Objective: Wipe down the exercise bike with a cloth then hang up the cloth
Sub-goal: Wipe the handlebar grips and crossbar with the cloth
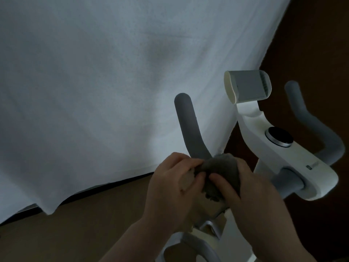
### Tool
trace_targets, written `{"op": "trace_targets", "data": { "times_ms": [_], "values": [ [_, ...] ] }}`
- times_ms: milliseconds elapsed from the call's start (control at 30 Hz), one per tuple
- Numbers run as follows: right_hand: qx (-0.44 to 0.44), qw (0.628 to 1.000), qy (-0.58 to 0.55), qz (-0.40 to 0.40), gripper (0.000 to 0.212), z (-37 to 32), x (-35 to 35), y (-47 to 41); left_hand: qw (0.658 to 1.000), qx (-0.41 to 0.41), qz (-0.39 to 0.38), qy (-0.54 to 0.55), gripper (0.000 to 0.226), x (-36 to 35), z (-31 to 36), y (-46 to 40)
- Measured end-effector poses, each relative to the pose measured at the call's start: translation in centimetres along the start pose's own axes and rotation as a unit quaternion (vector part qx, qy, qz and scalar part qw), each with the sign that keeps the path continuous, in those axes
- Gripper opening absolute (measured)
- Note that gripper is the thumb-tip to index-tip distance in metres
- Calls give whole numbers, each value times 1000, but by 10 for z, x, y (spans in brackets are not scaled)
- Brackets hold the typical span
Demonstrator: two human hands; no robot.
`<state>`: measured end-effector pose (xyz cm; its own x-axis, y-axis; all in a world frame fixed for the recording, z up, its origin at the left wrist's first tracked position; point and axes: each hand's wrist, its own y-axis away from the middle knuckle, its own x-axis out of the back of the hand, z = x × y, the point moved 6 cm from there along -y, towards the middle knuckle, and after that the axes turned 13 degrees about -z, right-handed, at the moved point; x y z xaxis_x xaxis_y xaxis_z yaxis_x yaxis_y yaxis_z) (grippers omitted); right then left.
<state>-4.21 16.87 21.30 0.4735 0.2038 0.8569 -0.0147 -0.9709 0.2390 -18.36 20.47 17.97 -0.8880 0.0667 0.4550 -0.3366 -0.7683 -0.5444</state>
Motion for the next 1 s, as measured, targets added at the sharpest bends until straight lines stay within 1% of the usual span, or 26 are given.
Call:
{"op": "trace_targets", "data": {
  "times_ms": [33, 67, 100, 167, 200, 267, 367, 433, 500, 567, 600, 633, 700, 733, 767, 800, 900, 933, 1000],
  "values": [
    [-10, 1000, 19, -1, 44, 3, -1, 0, 1000, -10, -4, 4, 25, -1, 1, 0],
    [-15, 999, 28, 15, 47, 4, -1, 0, 1000, -17, -6, 8, 25, -1, 3, 0],
    [-15, 999, 13, 33, 39, 1, 0, -1, 1000, -18, -5, 13, 25, -1, 4, -1],
    [-14, 999, -8, 52, 12, -7, 0, -6, 999, -6, 6, 31, 24, 1, 0, -4],
    [-7, 998, -13, 56, 10, -11, -1, -11, 999, -1, 12, 36, 23, 3, -2, -6],
    [-1, 998, -25, 55, 20, -13, -1, -16, 999, -1, 19, 36, 22, 5, -5, -11],
    [-31, 998, -24, 46, 44, -4, 1, -9, 999, -25, 11, 38, 21, 4, -3, -11],
    [-53, 998, -14, 16, 44, -1, 1, -10, 998, -34, 0, 51, 21, 3, -2, -10],
    [-65, 997, -16, -38, 40, 5, -3, -26, 998, -24, 7, 62, 21, 5, -5, -13],
    [-33, 993, -61, -98, 41, 12, -20, -39, 998, -9, 28, 62, 20, 9, -10, -19],
    [-27, 990, -79, -113, 41, 13, -22, -41, 998, -5, 37, 60, 19, 11, -11, -22],
    [-15, 990, -83, -111, 42, 12, -20, -42, 998, -6, 40, 57, 19, 11, -11, -25],
    [11, 992, -103, -75, 45, 8, -12, -34, 998, -14, 33, 49, 19, 9, -7, -26],
    [0, 990, -138, -38, 50, 3, -2, -33, 999, -17, 30, 43, 21, 7, -3, -26],
    [15, 989, -149, -13, 54, -3, 5, -29, 999, -20, 30, 37, 21, 6, -1, -26],
    [41, 991, -128, 8, 53, -7, 11, -25, 999, -18, 37, 30, 21, 5, 0, -25],
    [96, 990, -73, 75, 36, -21, 23, -43, 996, 24, 86, 9, 22, 8, -5, -30],
    [106, 989, -65, 85, 34, -27, 26, -50, 994, 34, 101, -3, 23, 11, -6, -33],
    [113, 989, -54, 79, 34, -30, 31, -55, 993, 26, 115, -28, 22, 13, -2, -37]
  ]
}}
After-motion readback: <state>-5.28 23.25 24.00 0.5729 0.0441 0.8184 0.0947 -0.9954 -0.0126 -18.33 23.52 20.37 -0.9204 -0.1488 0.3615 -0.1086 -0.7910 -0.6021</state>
